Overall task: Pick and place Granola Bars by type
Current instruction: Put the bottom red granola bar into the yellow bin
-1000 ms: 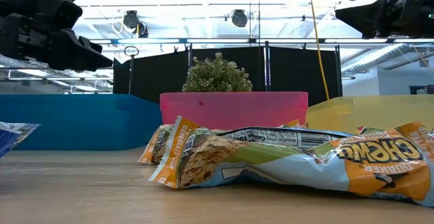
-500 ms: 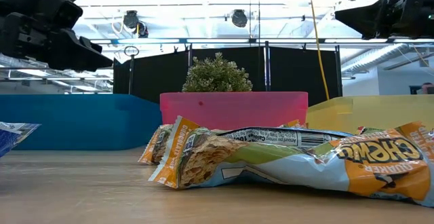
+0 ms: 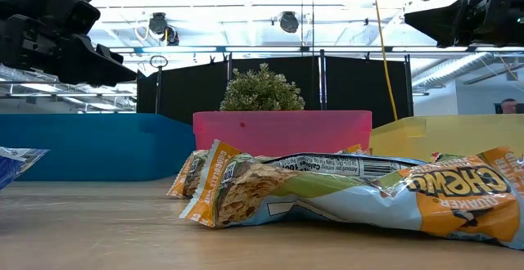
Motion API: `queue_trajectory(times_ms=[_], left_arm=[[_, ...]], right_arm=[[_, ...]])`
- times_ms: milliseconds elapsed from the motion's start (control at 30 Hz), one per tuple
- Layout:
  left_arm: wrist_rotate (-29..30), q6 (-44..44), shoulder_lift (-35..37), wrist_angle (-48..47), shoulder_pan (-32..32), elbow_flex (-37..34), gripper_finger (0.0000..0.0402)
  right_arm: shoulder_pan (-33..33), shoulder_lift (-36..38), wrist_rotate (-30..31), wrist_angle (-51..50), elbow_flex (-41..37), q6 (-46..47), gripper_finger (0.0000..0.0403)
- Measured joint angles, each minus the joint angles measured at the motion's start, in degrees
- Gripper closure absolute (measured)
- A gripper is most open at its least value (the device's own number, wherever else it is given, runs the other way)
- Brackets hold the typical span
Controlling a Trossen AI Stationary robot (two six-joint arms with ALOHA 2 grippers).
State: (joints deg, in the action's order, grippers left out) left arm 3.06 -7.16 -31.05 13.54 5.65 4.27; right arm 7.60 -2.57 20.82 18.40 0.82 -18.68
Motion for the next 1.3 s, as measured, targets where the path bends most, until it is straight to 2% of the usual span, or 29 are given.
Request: queue_trajectory(times_ms=[500,633,733,867,933,1000,1100,1200,1300], left_arm=[[0.1,1.7,0.0,-0.4,0.0,0.0,0.0362],[0.1,1.8,0.0,-0.5,0.0,0.0,0.0362],[0.1,1.7,0.0,-0.2,0.0,0.0,0.0362],[0.1,1.9,0.0,0.6,0.0,0.0,0.0362],[0.1,1.7,0.0,1.7,0.0,0.0,0.0362],[0.2,1.3,0.0,3.1,0.0,0.0,0.0362],[1.4,1.9,0.0,4.2,0.0,0.0,0.0362],[3.2,2.4,0.0,4.3,0.0,0.0,0.0362],[7.7,2.5,0.0,4.4,0.0,0.0,0.0362]], right_arm=[[0.0,0.0,-1.6,-1.2,0.0,1.3,0.0403],[0.0,0.0,-1.7,-2.1,0.0,4.6,0.0403],[0.0,0.0,-6.4,-3.2,0.0,7.9,0.0403],[0.0,-0.1,-14.8,1.4,1.0,9.9,0.0403],[0.0,-0.9,-14.8,1.2,2.7,10.3,0.0403],[0.1,-3.0,-13.2,-1.0,4.3,8.3,0.0403],[1.3,-10.0,-9.6,-0.9,9.0,4.1,0.0403],[3.9,-20.3,-4.6,-2.7,14.6,1.4,0.0403],[8.4,-32.5,2.1,-5.2,22.4,-1.4,0.0403]])
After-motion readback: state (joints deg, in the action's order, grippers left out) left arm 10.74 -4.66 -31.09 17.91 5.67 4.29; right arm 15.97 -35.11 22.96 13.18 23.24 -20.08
